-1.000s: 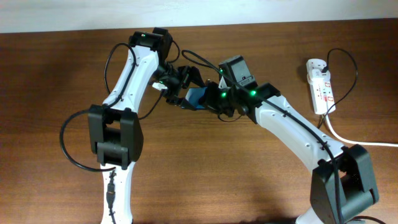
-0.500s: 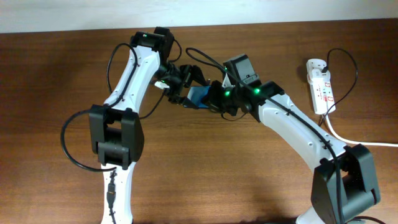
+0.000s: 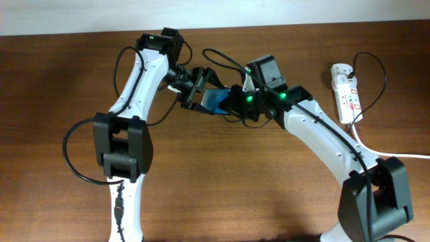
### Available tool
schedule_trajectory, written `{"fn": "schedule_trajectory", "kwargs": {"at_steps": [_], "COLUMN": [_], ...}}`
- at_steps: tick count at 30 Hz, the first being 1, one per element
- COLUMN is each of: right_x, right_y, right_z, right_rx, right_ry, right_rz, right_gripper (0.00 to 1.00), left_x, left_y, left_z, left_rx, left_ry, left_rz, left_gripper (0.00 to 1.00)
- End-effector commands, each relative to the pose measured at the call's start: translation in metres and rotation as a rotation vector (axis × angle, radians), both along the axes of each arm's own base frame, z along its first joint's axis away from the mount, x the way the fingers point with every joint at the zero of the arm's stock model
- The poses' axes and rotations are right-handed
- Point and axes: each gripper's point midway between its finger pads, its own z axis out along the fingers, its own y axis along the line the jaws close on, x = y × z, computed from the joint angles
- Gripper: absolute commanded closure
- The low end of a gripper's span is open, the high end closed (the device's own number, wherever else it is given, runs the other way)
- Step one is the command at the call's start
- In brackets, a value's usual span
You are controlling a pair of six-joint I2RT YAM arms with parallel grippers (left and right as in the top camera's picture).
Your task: Plug charger to phone and switch on socket
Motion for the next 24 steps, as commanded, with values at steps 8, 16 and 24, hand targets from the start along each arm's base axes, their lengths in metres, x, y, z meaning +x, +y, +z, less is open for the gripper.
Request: {"fn": "schedule_trajectory", "kwargs": {"at_steps": [8,16,24], "right_x": [0.015,0.015,0.018], "right_y": [-0.043,-0.043,-0.045], "right_z": [0.01,0.01,0.015], "right_rx": [-0.013,-0.013,0.018], "right_ry": [0.0,0.0,-0.006], "right_rz": [-0.1,-0.1,-0.097], "right_gripper": [0.96,0.96,0.96], "left_x": [0.019,0.018,0.032], "left_y": [0.027,0.027,0.017], "left_z": [0.008,0.008,0.018], "left_rx": [-0.04,-0.04,-0.141], "left_ry": [-0.225,-0.224,-0.417], "left_rz": [-0.096,-0.096,-0.183], "left_gripper": [0.93,0.12,0.0]}}
